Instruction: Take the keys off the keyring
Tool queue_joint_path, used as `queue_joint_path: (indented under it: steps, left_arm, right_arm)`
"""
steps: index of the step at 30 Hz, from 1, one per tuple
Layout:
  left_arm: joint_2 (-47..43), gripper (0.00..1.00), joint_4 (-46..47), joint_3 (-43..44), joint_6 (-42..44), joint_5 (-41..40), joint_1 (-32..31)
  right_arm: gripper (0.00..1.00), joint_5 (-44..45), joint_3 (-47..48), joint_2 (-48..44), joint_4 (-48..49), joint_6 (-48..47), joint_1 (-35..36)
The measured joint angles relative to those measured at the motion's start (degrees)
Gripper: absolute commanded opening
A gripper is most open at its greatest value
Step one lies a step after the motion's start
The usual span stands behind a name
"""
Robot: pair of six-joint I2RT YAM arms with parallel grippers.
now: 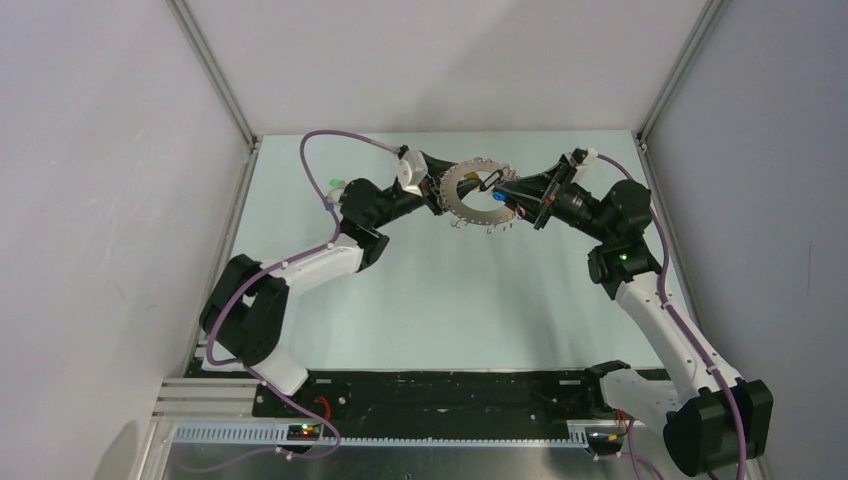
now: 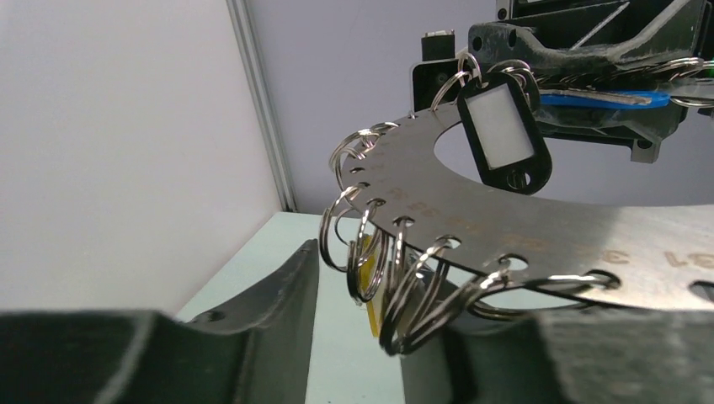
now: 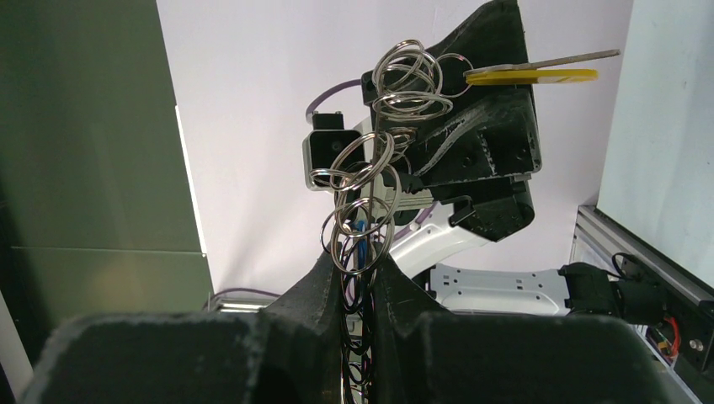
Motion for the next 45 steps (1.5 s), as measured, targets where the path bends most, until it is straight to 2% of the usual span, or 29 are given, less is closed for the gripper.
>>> queue_joint_path:
  steps: [6, 9, 11, 25, 31, 34, 41, 44, 45]
  left_arm:
    - [0.11, 0.36, 0.44, 0.0, 0.11, 0.15, 0.0]
    - [0.24, 0.48, 0.55, 0.0, 0.13, 0.15, 0.0]
    - [0.26, 0.51, 0.59, -0.02, 0.09, 0.11, 0.0]
    - [1.16, 0.5, 0.63, -0.2, 0.11, 0.07, 0.04]
    - [1.97, 0.42, 1.05, -1.11, 0.09, 0.02, 0.04]
    - [2.03, 0.35, 1.51, -1.53, 0.09, -0.04, 0.04]
    - [2.03, 0.33, 2.54, -1.75, 0.04, -0.09, 0.04]
    - [2.03, 0.21, 2.8, -1.77, 0.02, -0.09, 0.04]
    - [2.03, 0.21, 3.06, -1.92, 0.04, -0.09, 0.04]
  right_arm:
    - [0.0, 0.07, 0.0, 0.0, -0.24, -0.24, 0.0]
    - [0.0, 0.09, 0.0, 0.0, -0.39, -0.24, 0.0]
    - [0.0, 0.07, 0.0, 0.0, -0.48, -0.24, -0.02]
    - [0.0, 0.33, 0.0, -0.13, -0.59, -0.24, -0.26]
    - [0.0, 0.52, 0.0, -0.2, -0.59, -0.24, -0.31]
    - [0.0, 0.52, 0.0, -0.24, -0.59, -0.24, -0.31]
    - [0.0, 0.52, 0.02, -0.28, -0.61, -0.24, -0.31]
    - [0.0, 0.5, 0.02, -0.28, -0.61, -0.26, -0.42]
    - [0.0, 0.5, 0.04, -0.28, -0.63, -0.26, -0.46]
